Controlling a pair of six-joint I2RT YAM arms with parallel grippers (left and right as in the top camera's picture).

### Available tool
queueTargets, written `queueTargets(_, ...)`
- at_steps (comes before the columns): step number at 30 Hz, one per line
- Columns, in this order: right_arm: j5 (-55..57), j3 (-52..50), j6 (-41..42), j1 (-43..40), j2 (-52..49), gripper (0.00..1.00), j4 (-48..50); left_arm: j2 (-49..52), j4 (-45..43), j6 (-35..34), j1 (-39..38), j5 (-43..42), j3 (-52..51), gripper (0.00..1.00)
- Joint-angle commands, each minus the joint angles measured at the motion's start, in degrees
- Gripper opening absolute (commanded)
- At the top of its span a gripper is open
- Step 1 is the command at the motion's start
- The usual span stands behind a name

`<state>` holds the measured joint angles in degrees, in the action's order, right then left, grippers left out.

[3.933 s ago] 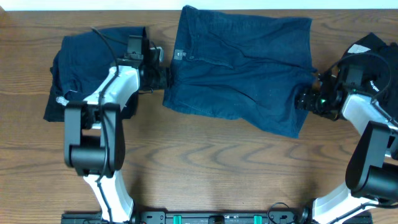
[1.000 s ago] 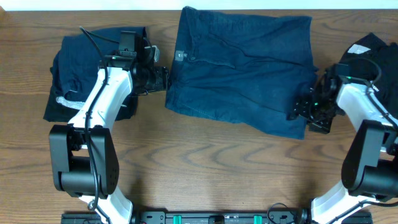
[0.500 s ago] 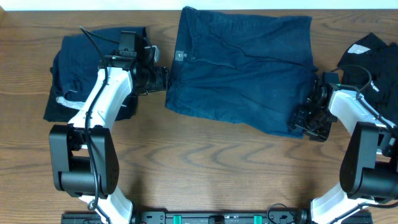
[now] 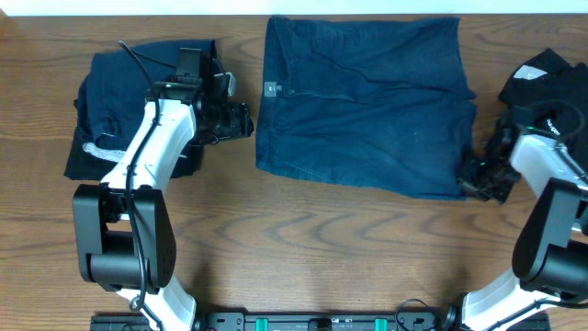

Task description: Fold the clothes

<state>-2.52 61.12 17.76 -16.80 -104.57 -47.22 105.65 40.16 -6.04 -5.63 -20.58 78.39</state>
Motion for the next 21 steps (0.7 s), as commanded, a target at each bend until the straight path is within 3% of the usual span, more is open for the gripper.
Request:
queueTargets(1, 1.70, 2.38, -0.76, -2.93, -0.39, 0.10, 1.36, 0.46, 0.24, -0.28, -0.96, 0.33, -0.35, 0.66)
queueTargets(6, -0.15, 2.67, -3.19, -5.11, -0.39, 0.26, 4.83, 0.46, -0.15, -0.26, -1.60, 0.33, -0.35, 0.67)
queueTargets(8, -3.78, 3.52, -3.45, -5.40, -0.37, 0.43, 2.99, 0.46, -0.33, -0.26, -1.57, 0.35, -0.35, 0.66)
queueTargets(11, -9.09, 6.05, -3.32, -5.16, -0.28, 0.57, -2.43, 0.46, -0.22, -0.26, -1.42, 0.35, -0.35, 0.66)
queueTargets(14, -12.31, 7.58, -2.99, -4.26, 0.09, 0.66, -7.80, 0.46, -0.20, -0.26, -1.42, 0.35, -0.35, 0.66)
queueTargets(21, -9.27, 6.03, -1.40, -0.50, 0.22, 0.70, -9.75, 0.46, -0.24, -0.26, -1.42, 0.37, -0.35, 0.67)
